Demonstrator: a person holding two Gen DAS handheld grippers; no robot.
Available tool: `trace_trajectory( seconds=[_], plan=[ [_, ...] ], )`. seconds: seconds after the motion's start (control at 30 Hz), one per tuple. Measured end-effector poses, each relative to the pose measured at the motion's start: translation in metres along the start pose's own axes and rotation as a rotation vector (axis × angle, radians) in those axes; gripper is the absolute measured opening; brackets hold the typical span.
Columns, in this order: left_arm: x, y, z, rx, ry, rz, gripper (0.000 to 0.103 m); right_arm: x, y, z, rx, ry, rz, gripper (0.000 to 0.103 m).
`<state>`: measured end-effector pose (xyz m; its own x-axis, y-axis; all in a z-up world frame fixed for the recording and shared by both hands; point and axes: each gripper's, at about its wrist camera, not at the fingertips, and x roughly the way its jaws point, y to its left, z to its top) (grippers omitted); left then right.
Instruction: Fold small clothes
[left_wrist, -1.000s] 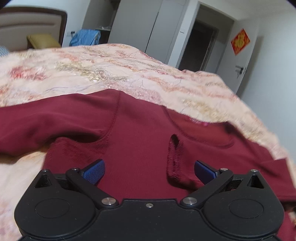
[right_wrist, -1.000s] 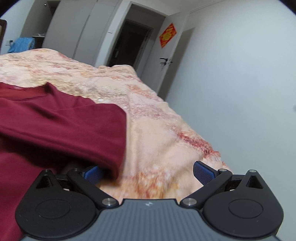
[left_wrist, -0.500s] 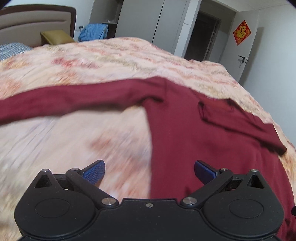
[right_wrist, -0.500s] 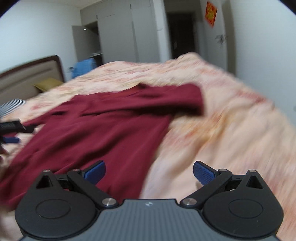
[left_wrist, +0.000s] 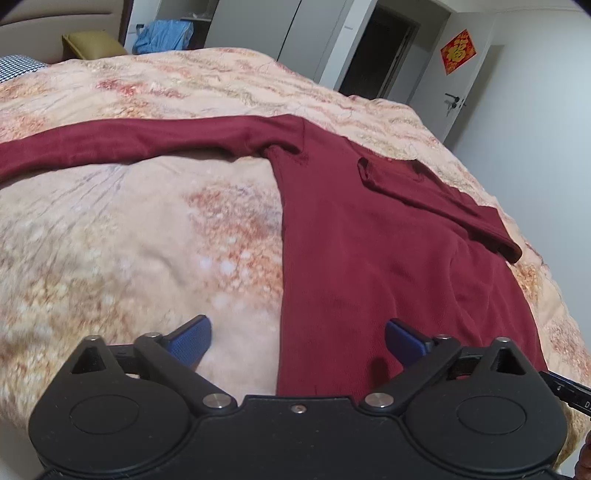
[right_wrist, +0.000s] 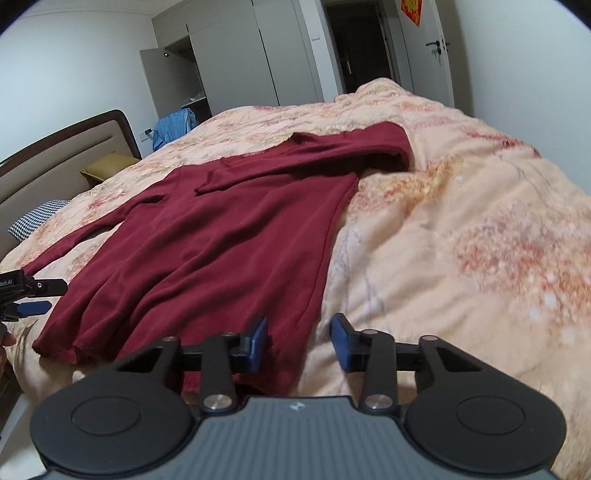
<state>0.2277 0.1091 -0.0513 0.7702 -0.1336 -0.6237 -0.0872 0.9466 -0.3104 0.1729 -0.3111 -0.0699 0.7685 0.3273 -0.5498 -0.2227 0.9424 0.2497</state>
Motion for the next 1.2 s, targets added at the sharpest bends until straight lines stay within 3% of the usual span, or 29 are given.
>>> trace_trajectory(
  seconds=[0.13,0.2,0.3,0.37,0.4,0.47,0.8,1.0,1.1,1.2],
  plan=[
    [-0.008,0.0,-0.003,-0.006,0.013,-0.003,0.083,-0.004,0.0,-0.005,0.04,0.011,0.033,0.039],
    [-0.01,0.001,-0.003,-0.024,0.03,-0.015,0.075,-0.004,0.002,-0.007,0.036,0.016,0.036,0.031],
    [-0.01,0.0,-0.002,-0.039,0.057,-0.033,0.047,-0.003,0.006,-0.009,0.02,0.021,0.039,0.018],
    [-0.007,-0.004,-0.001,-0.036,0.105,-0.031,0.019,-0.004,0.008,-0.01,0.0,0.014,0.037,0.012],
    [-0.006,-0.006,-0.001,-0.025,0.11,-0.022,0.019,-0.006,0.008,-0.009,-0.005,0.011,0.038,0.011],
    [-0.009,-0.009,-0.001,-0.006,0.101,-0.013,0.005,-0.009,0.007,-0.008,0.007,0.002,0.048,0.009],
    [-0.043,-0.011,0.004,-0.019,0.038,0.006,0.003,-0.07,-0.007,0.013,-0.054,-0.067,-0.021,0.005],
    [-0.026,0.004,-0.01,-0.068,0.081,0.037,0.004,-0.062,-0.017,0.004,-0.078,0.0,-0.074,0.005],
    [-0.026,0.006,-0.009,-0.075,0.085,0.03,0.014,-0.049,-0.019,-0.004,-0.052,0.039,-0.078,0.006],
    [-0.025,0.009,-0.006,-0.094,0.081,0.014,0.032,-0.046,-0.019,-0.009,-0.048,0.038,-0.094,0.013]
  ],
)
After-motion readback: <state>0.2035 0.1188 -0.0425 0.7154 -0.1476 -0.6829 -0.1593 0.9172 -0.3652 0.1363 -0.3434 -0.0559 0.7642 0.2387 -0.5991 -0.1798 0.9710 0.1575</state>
